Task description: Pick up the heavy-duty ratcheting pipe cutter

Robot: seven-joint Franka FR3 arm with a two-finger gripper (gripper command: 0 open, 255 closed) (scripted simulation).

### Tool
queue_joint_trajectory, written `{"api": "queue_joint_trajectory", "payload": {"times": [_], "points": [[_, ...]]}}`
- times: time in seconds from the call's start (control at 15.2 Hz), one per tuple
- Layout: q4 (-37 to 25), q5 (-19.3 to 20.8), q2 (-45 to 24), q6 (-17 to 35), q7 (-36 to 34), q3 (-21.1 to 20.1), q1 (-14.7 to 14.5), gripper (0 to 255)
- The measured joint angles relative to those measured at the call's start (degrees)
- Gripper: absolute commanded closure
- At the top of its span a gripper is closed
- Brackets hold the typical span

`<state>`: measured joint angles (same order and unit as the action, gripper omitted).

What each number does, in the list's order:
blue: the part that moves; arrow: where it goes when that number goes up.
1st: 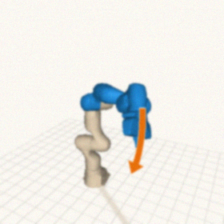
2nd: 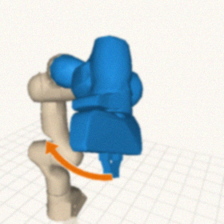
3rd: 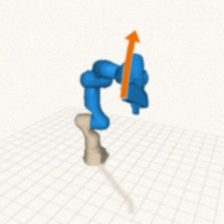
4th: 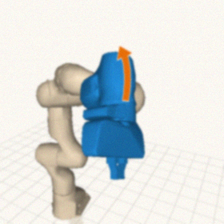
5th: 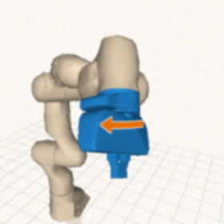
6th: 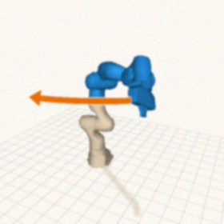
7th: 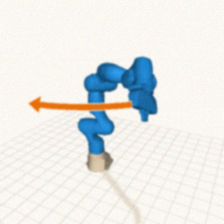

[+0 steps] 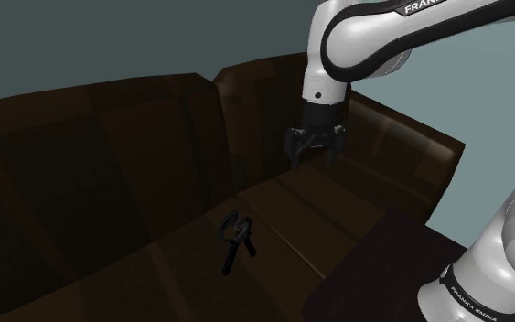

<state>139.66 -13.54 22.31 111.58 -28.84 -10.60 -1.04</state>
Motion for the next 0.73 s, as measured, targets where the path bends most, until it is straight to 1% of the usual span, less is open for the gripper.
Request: {"api": "queue_joint_trajectory", "payload": {"times": [0.26, 0.53, 0.73], "points": [[-1.35, -2.21, -7.82, 5.11, -6.50, -2.83, -0.64, 0], [-5.05, -3.07, -17.65, 9.84, -12.00, -4.32, -0.75, 0], [-8.08, -3.70, -24.58, 12.92, -16.54, -5.32, -1.52, 0]]}}
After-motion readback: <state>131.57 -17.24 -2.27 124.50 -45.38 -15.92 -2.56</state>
